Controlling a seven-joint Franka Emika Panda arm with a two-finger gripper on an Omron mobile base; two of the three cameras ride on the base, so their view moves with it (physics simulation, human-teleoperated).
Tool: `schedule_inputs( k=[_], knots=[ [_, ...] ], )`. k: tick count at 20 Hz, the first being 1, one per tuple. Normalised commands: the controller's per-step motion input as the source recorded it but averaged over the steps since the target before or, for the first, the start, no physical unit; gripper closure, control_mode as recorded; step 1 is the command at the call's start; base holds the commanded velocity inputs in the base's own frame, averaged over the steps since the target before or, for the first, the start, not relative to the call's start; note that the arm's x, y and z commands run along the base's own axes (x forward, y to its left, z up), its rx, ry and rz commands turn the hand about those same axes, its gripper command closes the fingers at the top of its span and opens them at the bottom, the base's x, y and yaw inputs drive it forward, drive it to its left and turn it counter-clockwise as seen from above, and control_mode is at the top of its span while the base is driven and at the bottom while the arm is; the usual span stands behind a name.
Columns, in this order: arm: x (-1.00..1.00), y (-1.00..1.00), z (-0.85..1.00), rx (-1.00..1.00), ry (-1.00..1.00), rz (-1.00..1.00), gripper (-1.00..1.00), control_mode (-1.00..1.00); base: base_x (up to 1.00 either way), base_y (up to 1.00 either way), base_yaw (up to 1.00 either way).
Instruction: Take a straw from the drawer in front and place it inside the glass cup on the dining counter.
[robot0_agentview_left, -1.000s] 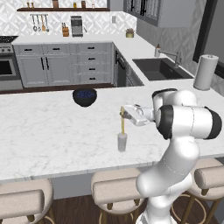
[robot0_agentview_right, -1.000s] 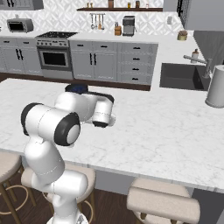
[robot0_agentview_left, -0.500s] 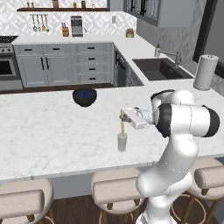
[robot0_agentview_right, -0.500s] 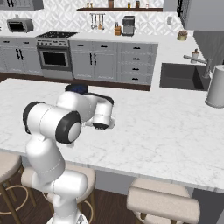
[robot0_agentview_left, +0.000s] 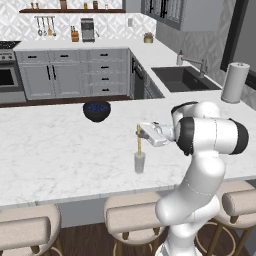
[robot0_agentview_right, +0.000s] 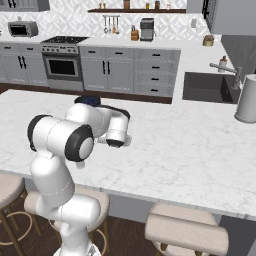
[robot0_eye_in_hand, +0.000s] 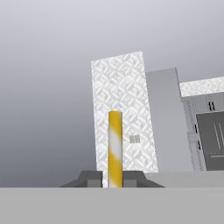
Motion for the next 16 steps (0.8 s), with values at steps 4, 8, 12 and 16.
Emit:
schedule_inputs(
  k=[4, 8, 12, 16],
  knots=[
    [0.0, 0.01, -0.14, -0.01, 0.0, 0.0, 1.0, -1.0, 0.0, 0.0, 0.0],
    [0.0, 0.06, -0.19, 0.0, 0.0, 0.0, 1.0, -1.0, 0.0, 0.0, 0.0],
    [0.0, 0.08, -0.13, 0.0, -0.02, 0.0, 1.0, -1.0, 0.0, 0.0, 0.0],
    [0.08, 0.08, -0.06, 0.0, -0.04, 0.0, 1.0, -1.0, 0.0, 0.0, 0.0]
  ],
)
